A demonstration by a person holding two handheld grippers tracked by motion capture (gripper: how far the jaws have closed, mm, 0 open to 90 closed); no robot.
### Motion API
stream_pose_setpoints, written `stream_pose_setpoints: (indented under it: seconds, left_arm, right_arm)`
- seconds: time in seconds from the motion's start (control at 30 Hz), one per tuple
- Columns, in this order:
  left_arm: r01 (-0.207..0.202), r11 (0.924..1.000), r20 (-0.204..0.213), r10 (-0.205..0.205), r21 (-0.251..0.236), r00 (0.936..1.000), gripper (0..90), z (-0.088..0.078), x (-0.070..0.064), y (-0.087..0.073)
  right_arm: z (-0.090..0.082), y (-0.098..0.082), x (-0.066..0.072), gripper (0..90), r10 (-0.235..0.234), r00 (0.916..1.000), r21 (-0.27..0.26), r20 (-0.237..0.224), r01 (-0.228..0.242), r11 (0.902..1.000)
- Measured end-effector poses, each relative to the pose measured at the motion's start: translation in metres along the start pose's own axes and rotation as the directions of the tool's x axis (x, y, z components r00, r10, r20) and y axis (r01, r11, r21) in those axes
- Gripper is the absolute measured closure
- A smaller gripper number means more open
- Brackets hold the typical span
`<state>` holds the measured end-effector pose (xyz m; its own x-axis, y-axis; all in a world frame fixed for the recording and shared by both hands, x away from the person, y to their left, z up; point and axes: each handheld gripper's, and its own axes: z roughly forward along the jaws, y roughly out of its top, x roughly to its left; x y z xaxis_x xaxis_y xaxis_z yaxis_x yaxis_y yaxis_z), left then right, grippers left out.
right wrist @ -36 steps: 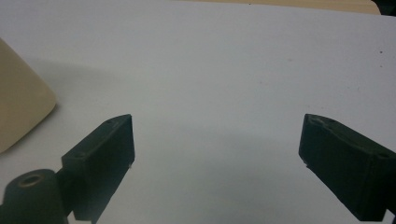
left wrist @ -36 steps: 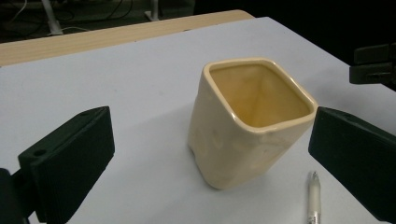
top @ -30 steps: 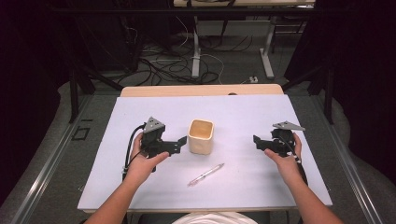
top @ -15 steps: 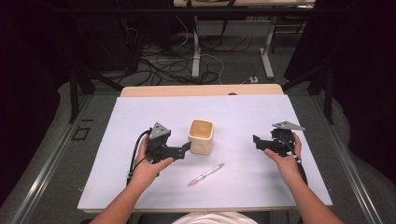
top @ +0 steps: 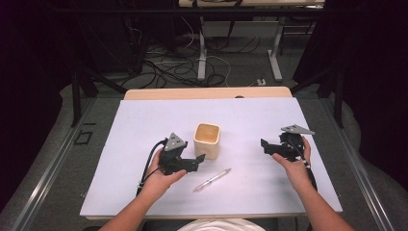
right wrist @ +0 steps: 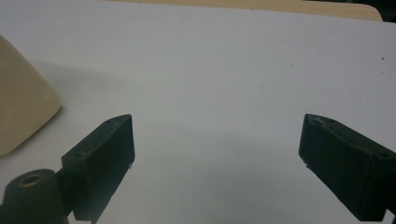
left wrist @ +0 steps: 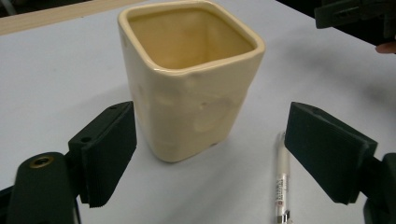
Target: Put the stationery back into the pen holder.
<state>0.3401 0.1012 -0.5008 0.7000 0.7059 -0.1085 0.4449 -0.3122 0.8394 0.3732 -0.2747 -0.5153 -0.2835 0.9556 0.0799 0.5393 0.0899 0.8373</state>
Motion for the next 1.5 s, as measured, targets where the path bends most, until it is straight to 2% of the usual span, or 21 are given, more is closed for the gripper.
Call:
stream_pose_setpoints:
  seconds: [0.03,0.4,0.57,0.67,0.83,0.87,1.07,1.2,1.3,1.37,1.47,1.5]
  left_arm:
    - [0.004,1.0000,0.008,-0.004,0.005,1.0000,18.3,0.001,-0.002,0.000]
    - [-0.071,0.9954,0.034,0.069,0.065,0.9970,32.1,0.006,-0.015,-0.003]
    - [-0.100,0.9920,0.041,0.097,0.077,0.9944,33.2,0.009,-0.019,-0.004]
    - [-0.105,0.9913,0.059,0.101,0.080,0.9932,35.3,0.011,-0.022,-0.003]
    - [-0.108,0.9886,0.063,0.101,0.106,0.9929,35.3,0.016,-0.026,-0.002]
    - [-0.119,0.9866,0.065,0.112,0.112,0.9916,35.3,0.016,-0.025,-0.001]
    - [-0.112,0.9839,0.083,0.101,0.139,0.9914,36.2,0.022,-0.033,0.001]
    - [-0.137,0.9777,0.084,0.125,0.159,0.9886,38.1,0.027,-0.038,0.003]
    - [-0.129,0.9739,0.095,0.113,0.186,0.9890,38.4,0.031,-0.042,0.005]
    - [-0.141,0.9688,0.097,0.123,0.204,0.9877,39.3,0.034,-0.044,0.005]
    - [-0.140,0.9658,0.106,0.120,0.218,0.9872,41.6,0.039,-0.046,0.005]
    - [-0.148,0.9624,0.110,0.125,0.228,0.9860,42.6,0.040,-0.046,0.006]
  right_arm:
    - [0.000,0.000,0.000,10.0,0.000,1.0000,0.001,0.000,0.000,1.0000]
    - [0.000,0.000,0.000,10.0,-0.003,1.0000,0.000,-0.004,0.003,1.0000]
    - [0.000,0.000,0.000,10.0,0.002,1.0000,0.002,-0.005,-0.002,1.0000]
    - [0.000,0.000,0.000,10.0,0.003,1.0000,0.002,-0.006,-0.003,1.0000]
    - [0.001,0.000,0.000,10.0,0.001,1.0000,0.001,-0.006,-0.001,1.0000]
    - [0.001,0.000,0.000,10.0,0.001,1.0000,0.001,-0.006,-0.001,1.0000]
    - [0.000,0.000,0.001,10.0,0.000,1.0000,0.001,-0.006,0.000,1.0000]
    - [0.001,0.000,0.000,10.0,-0.007,0.9999,0.000,-0.008,0.007,1.0000]
    - [0.001,0.000,0.000,10.0,-0.007,0.9999,0.000,-0.009,0.007,1.0000]
    - [0.001,0.000,0.000,10.0,-0.008,0.9999,0.001,-0.009,0.008,1.0000]
    - [0.001,0.000,0.000,10.0,-0.004,1.0000,0.000,-0.009,0.004,1.0000]
    - [0.001,0.000,0.000,10.0,-0.004,1.0000,0.000,-0.009,0.004,1.0000]
